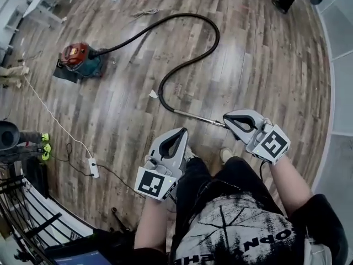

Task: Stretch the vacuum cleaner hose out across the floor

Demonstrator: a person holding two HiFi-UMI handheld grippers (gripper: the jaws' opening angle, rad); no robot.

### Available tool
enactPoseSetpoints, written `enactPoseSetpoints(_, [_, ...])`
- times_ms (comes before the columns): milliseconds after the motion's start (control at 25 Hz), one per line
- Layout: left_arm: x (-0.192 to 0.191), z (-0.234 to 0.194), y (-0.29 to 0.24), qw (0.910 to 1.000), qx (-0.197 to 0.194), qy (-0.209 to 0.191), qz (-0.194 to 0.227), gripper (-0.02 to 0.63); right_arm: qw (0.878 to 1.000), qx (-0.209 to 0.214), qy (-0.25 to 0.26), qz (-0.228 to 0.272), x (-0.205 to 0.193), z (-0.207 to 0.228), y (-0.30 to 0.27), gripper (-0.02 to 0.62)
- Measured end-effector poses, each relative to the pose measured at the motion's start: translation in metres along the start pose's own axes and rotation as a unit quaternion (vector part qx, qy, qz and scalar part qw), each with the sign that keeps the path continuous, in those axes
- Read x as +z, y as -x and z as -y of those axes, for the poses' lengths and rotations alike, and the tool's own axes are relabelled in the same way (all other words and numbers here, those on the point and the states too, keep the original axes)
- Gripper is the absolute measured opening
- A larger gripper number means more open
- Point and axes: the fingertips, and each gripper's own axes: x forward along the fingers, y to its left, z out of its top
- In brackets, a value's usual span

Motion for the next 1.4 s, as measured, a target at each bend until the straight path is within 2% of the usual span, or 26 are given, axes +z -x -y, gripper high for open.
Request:
enactPoseSetpoints(120, [-0.006, -0.014, -0.004, 0.9999, -0.011, 0.013, 0.001, 0.000, 1.000, -0.010, -0.007, -0.010, -0.010, 0.007, -0.017, 0.006])
enactPoseSetpoints(280, [-0.018, -0.016, -0.009, 0.9994, 0.000, 0.034, 0.000, 0.000, 0.999, 0.012, -0.017, -0.030, -0.028, 0.004, -0.033, 0.006])
enactPoseSetpoints(400, [-0.033, -0.017, -0.017, 0.9986, 0.017, 0.050, -0.001, 0.000, 0.998, 0.031, -0.022, -0.040, -0.049, 0.010, -0.037, 0.006])
enactPoseSetpoints(480, [-0.040, -0.014, -0.021, 0.9970, 0.037, 0.067, 0.013, 0.000, 0.997, 0.045, -0.027, -0.050, -0.067, 0.011, -0.037, 0.006])
enactPoseSetpoints(640, [-0.071, -0.005, -0.022, 0.9932, 0.067, 0.094, 0.014, 0.000, 0.994, 0.070, -0.019, -0.080, -0.116, 0.010, -0.034, 0.006])
enactPoseSetpoints(760, [-0.113, -0.011, -0.026, 0.9904, 0.091, 0.104, 0.008, 0.000, 0.990, 0.080, -0.027, -0.111, -0.169, 0.014, -0.043, 0.022])
enactPoseSetpoints(880, [-0.167, -0.017, -0.029, 0.9905, 0.097, 0.097, -0.010, 0.000, 0.989, 0.081, -0.026, -0.125, -0.223, 0.017, -0.057, 0.042])
enactPoseSetpoints(1000, [-0.194, -0.039, -0.042, 0.9873, 0.115, 0.109, 0.011, 0.000, 0.986, 0.075, -0.041, -0.146, -0.287, 0.029, -0.076, 0.085])
enactPoseSetpoints(1120, [-0.224, -0.062, -0.059, 0.9884, 0.113, 0.097, 0.028, 0.000, 0.980, 0.076, -0.057, -0.172, -0.364, 0.039, -0.105, 0.112])
enactPoseSetpoints(1280, [-0.274, -0.092, -0.086, 0.9898, 0.100, 0.092, 0.041, 0.000, 0.973, 0.076, -0.045, -0.212, -0.474, 0.049, -0.149, 0.154])
enactPoseSetpoints(1400, [-0.310, -0.109, -0.102, 0.9910, 0.101, 0.073, 0.048, 0.000, 0.964, 0.075, -0.048, -0.249, -0.566, 0.049, -0.177, 0.173])
